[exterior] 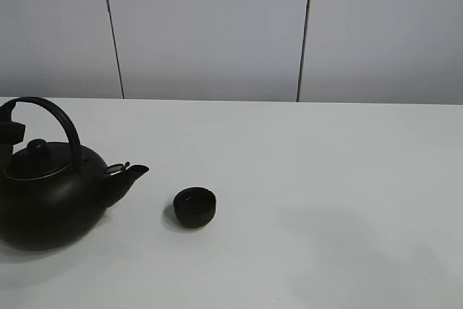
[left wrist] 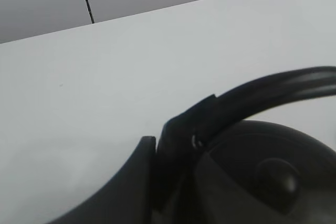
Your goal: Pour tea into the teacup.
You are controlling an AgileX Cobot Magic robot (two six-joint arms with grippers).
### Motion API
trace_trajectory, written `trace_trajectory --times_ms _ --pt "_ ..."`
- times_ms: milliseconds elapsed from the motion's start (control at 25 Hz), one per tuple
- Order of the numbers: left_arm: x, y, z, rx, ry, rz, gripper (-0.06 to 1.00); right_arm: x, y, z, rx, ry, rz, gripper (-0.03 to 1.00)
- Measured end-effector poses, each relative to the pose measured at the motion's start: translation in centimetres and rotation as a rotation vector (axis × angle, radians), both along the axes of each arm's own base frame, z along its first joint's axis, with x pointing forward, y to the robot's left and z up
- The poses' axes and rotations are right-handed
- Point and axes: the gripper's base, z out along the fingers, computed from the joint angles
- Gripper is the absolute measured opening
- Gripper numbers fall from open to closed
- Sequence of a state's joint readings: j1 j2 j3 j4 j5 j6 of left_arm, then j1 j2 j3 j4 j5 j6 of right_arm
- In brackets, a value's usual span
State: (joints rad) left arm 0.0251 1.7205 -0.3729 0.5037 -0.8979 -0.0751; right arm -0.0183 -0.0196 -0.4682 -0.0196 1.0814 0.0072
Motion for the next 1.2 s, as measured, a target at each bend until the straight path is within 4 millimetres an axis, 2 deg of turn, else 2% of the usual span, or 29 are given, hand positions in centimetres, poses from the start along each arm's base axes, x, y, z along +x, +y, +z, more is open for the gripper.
trace_trajectory --times_ms 360,640,920,1200 --pt "-0.3 0.0 -0.1 -0.025 0.006 0.007 0.12 0.0 0.0 0.0 0.0 0.0 0.0 0.45" --pt "-0.5 -0.2 0.3 -0.093 -0.02 0.013 0.24 0.0 0.0 0.0 0.0 0.0 0.0 0.45" --pt "-0.5 -0.2 0.3 -0.116 -0.012 0.023 0.26 0.0 0.0 0.0 0.0 0.0 0.0 0.45" --pt "-2.0 0.0 -0.2 -0.15 0.007 0.067 0.26 0.0 0.0 0.0 0.0 0.0 0.0 0.45"
